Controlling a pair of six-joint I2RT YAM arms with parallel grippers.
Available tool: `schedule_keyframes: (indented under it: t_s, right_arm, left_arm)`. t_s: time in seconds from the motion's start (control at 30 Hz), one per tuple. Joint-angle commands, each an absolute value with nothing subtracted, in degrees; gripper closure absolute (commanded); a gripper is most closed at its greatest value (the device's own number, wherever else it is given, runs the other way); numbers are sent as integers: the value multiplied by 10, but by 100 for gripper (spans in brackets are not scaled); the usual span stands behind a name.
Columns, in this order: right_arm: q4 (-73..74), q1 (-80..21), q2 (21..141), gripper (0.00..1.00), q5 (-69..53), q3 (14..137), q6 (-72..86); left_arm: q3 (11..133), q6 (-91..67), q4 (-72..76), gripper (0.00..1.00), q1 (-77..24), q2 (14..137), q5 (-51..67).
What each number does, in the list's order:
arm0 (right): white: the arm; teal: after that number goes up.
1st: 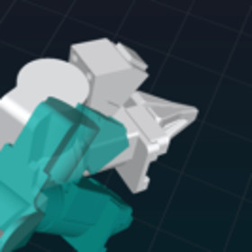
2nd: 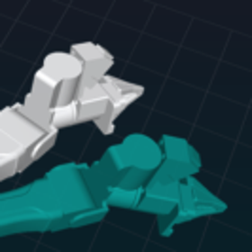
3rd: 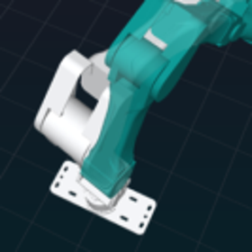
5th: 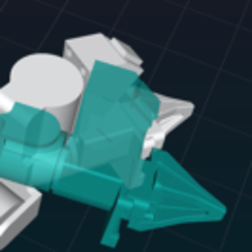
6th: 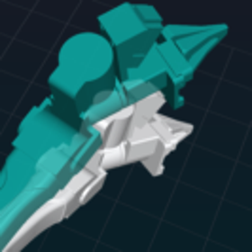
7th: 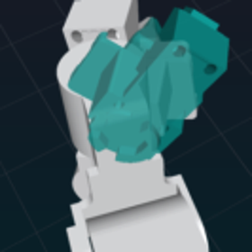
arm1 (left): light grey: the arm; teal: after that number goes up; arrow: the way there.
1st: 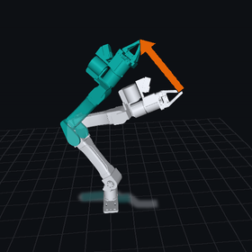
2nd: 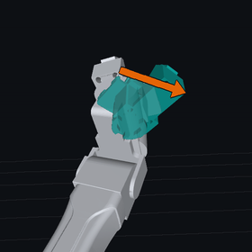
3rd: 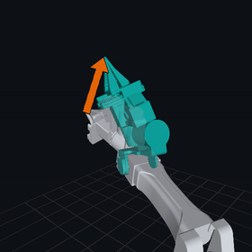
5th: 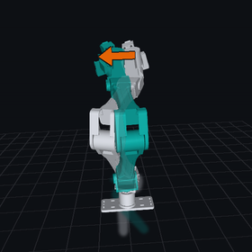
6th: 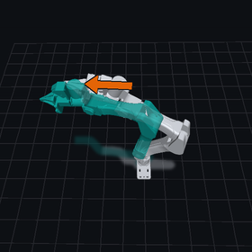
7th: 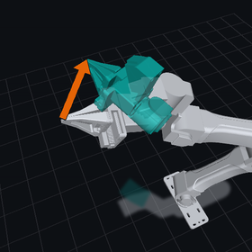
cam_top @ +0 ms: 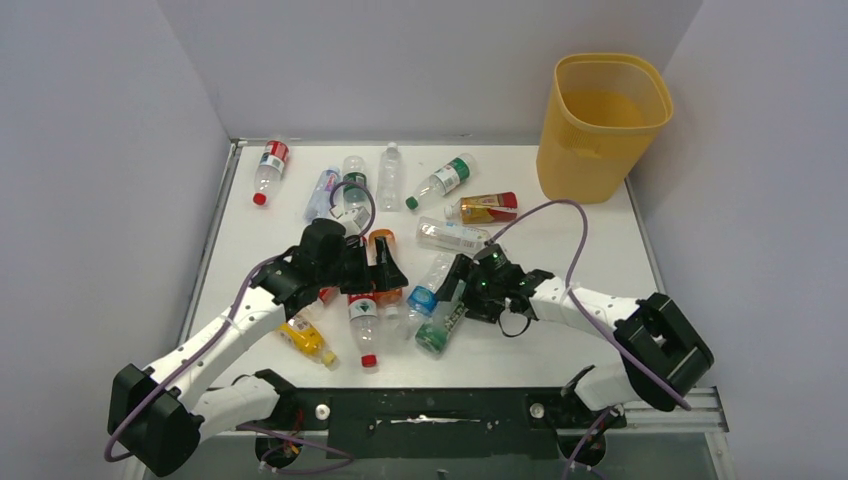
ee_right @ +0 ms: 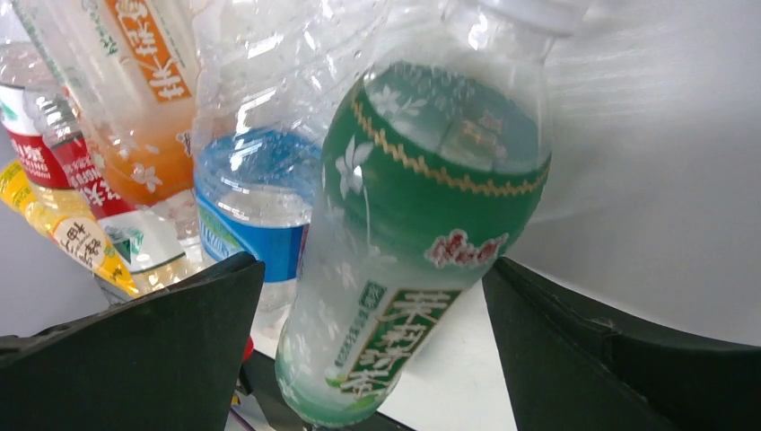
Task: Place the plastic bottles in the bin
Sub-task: Pick up the plastic bottle at the center of the board.
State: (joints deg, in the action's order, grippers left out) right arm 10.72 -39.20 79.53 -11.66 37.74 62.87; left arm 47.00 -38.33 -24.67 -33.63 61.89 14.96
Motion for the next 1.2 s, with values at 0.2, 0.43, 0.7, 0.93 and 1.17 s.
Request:
schedule_keyframes:
  t_s: [0.2,0.43,0.7,0.93,1.17]
  right_arm:
    - [97,-355,856,8,-125,450,591]
    - [126,-339,880,27,-119,484,556]
    - [163,-334,929,41,-109,518,513]
    - [190,-334,933,51,-95,539,492]
    - [297,-331,894,52,-35,642,439]
  left_arm:
    - [485,-369,-229,13,-338,616,143]
    - [483,-366,-229,13,-338,620,139]
    - [481,-363,-220,13,-338,632,139]
    - [501,-355,-235,13,-338,643,138]
    - [521,-338,-254,13,-337,649,124]
